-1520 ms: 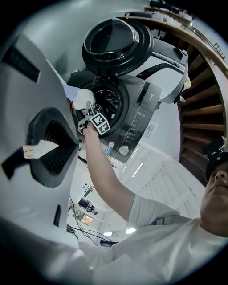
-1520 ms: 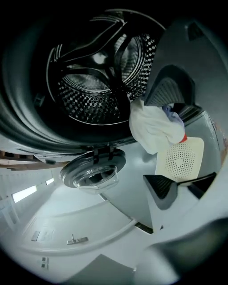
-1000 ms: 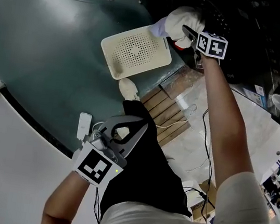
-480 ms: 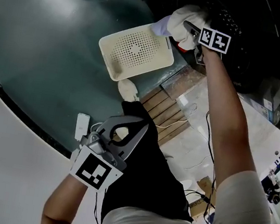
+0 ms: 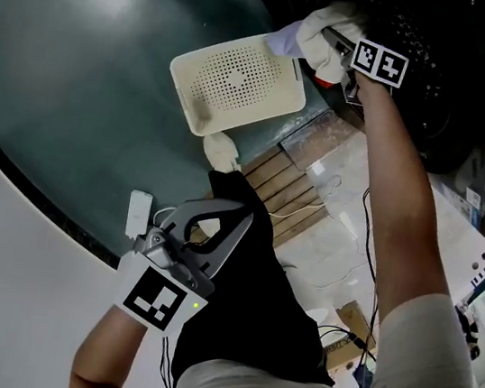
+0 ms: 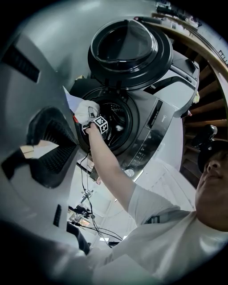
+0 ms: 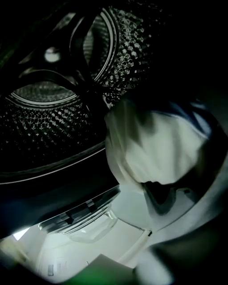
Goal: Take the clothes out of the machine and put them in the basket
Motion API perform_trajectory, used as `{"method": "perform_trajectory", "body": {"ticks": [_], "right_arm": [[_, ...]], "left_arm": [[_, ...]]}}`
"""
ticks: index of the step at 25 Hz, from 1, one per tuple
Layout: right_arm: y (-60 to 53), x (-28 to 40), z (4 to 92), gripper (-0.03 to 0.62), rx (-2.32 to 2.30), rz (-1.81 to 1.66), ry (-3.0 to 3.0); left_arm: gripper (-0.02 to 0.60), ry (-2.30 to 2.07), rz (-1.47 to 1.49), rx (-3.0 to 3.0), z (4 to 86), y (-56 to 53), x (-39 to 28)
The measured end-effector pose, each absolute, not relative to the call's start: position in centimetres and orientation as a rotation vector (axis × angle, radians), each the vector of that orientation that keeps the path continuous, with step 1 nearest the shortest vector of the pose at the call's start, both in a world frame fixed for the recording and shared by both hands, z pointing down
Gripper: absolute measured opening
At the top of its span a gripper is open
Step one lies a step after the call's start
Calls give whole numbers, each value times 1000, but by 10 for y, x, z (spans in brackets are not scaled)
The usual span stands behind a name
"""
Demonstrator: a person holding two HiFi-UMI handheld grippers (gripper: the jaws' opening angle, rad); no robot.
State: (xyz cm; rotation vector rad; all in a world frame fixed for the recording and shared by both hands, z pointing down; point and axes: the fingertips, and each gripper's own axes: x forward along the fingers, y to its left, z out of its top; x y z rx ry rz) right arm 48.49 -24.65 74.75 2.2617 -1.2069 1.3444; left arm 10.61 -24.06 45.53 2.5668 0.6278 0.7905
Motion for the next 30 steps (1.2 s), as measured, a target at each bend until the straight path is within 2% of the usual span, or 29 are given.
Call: {"method": "perform_trajectory", "body": {"ticks": [4, 8, 17, 23, 30], "right_arm": [[-248, 483, 746, 530, 2240, 1306, -1223], [-257, 472, 743, 397, 2204, 1268, -1271], [-260, 458, 728, 245, 2156, 1165, -1250], [-251, 458, 702, 209, 2205, 1086, -1212], [-241, 450, 659, 206, 2250, 973, -1223]], "left_arm": [[-3, 632, 784, 2556, 456, -240, 107], [-3, 638, 779, 2559, 453, -236, 107], [-3, 602, 779, 2565, 449, -238, 97], [-3, 576, 773, 2576, 440, -241, 93], [-3, 562, 750, 2582, 424, -227, 82]]}}
